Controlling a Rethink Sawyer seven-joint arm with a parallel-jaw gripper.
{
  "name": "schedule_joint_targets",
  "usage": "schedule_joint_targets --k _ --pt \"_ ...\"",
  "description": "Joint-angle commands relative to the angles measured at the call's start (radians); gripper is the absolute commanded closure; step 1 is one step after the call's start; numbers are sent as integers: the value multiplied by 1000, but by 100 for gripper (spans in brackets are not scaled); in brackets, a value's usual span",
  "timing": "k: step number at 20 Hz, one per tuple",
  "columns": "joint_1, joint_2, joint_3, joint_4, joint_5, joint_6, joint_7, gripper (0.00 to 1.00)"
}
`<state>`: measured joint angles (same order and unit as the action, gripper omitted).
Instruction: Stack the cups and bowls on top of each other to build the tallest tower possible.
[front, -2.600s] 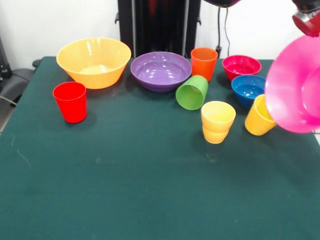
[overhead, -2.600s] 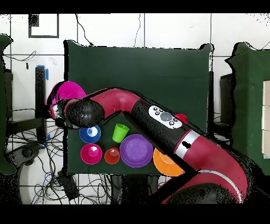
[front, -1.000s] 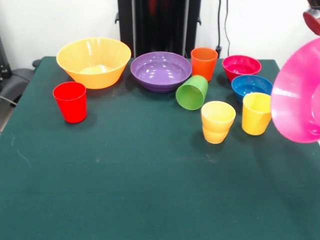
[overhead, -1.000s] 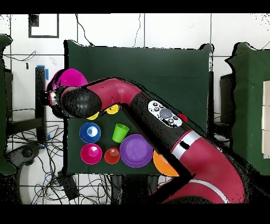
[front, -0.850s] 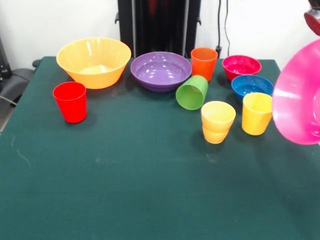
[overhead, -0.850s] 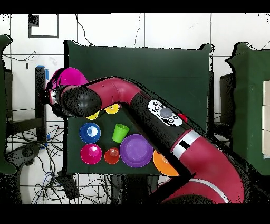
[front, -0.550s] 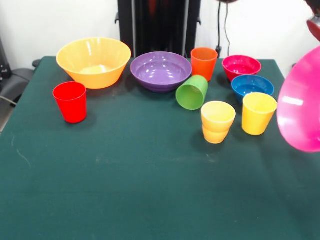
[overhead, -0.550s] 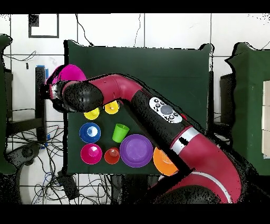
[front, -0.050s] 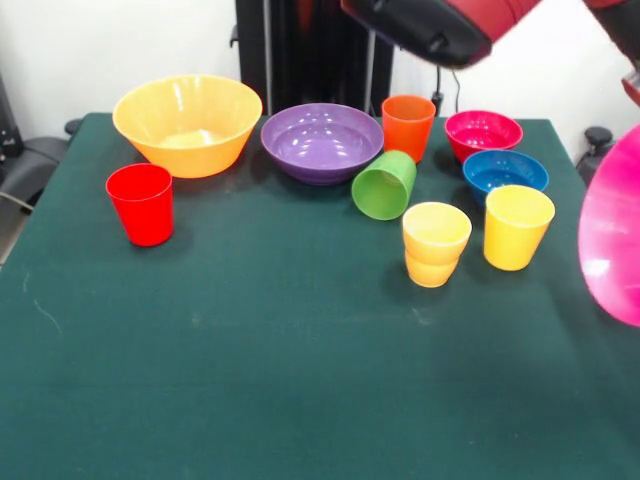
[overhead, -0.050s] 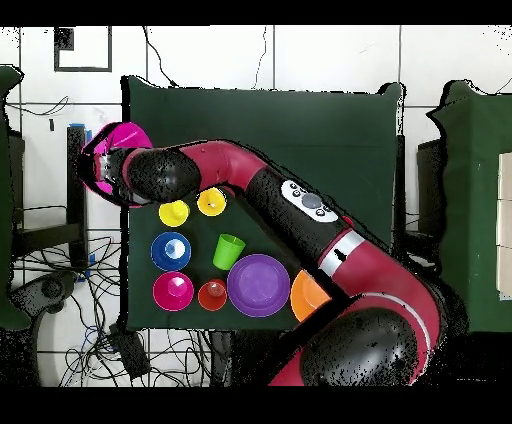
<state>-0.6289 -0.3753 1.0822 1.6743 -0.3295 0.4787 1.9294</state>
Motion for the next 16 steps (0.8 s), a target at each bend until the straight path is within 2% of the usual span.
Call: schedule_joint_targets --k 1,4,10,16 --pt "-34 160 44 -90 -107 -55 -263 100" --pt "-62 217 82 -101 -138 -41 -315 100" --pt "-127 356 194 -116 -158 49 -476 100" --pt "-202 456 278 -123 -149 164 -647 100"
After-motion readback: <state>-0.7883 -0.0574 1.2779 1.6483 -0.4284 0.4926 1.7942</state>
